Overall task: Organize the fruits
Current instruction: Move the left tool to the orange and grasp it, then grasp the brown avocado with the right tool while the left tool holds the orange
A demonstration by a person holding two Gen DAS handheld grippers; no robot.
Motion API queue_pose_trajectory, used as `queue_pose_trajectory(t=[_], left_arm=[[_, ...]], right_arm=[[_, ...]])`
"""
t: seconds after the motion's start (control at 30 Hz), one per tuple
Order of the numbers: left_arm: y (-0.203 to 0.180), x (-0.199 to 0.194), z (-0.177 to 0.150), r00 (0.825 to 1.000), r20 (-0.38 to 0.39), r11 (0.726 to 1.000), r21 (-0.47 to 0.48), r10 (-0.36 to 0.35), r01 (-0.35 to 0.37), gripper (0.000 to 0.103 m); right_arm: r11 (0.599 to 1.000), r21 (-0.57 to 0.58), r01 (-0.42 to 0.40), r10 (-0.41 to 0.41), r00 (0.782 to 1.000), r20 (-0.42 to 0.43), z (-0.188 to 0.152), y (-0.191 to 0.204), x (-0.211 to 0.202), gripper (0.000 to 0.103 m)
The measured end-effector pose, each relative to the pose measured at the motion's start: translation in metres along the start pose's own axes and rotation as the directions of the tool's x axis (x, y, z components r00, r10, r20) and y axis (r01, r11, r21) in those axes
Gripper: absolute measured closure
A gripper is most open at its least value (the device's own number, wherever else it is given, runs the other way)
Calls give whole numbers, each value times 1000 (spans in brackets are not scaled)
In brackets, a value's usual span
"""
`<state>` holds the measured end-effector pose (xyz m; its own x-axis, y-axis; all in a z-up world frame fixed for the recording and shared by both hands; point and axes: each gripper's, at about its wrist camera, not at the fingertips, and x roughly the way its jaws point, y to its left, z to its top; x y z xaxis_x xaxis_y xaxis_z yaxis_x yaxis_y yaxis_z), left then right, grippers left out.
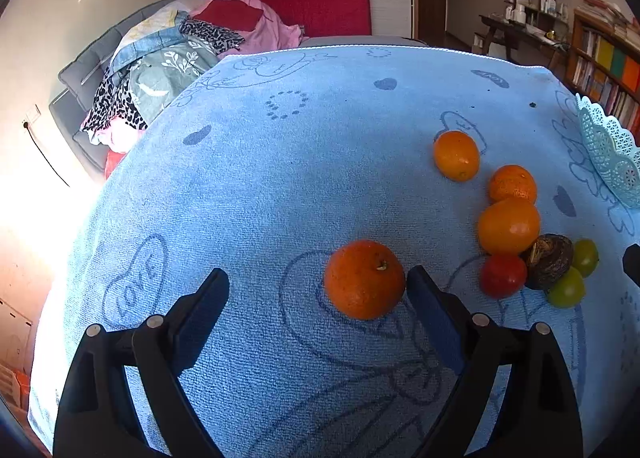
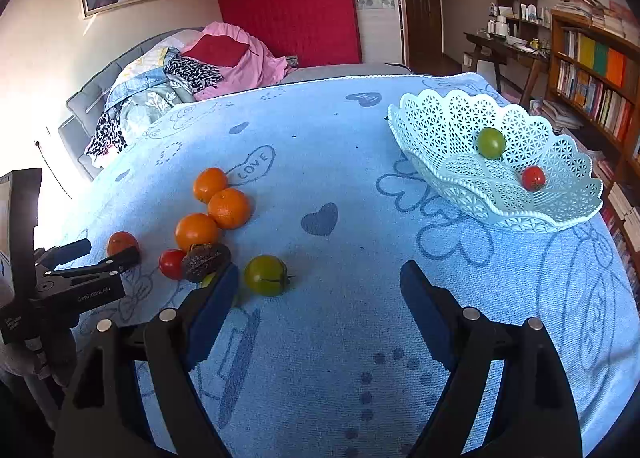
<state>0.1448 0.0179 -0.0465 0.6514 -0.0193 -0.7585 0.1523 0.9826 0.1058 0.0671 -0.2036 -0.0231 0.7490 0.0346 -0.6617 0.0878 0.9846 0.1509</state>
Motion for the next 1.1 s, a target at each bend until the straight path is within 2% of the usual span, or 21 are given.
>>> queue_pose_trajectory(t=[0.13,0.3,0.47,0.8,0.93,1.1], left_arm=[[2,8,1,998,-38,999,-5,-50,50,26],[-2,6,0,996,-24,997,13,-81,82,40],[-4,2,1,991,-3,991,25,-134,134,63],[-2,-2,1,990,21,990,7,-139,139,64],[0,-3,0,990,23,991,-5,-136,136,63],[3,-2,0,990,19,990,-16,-139,139,63]], right_arm=[[1000,0,-18,18,1000,-10,-1,1,2,19],[1000,0,-31,31,999,-22,-3,2,5,19],[998,-13,-66,65,998,-25,-5,10,4,19],[980,-104,-169,165,985,-41,1,44,9,20],[963,-163,-217,208,976,-71,9,54,20,33],[951,-173,-256,235,963,-132,18,58,40,39]])
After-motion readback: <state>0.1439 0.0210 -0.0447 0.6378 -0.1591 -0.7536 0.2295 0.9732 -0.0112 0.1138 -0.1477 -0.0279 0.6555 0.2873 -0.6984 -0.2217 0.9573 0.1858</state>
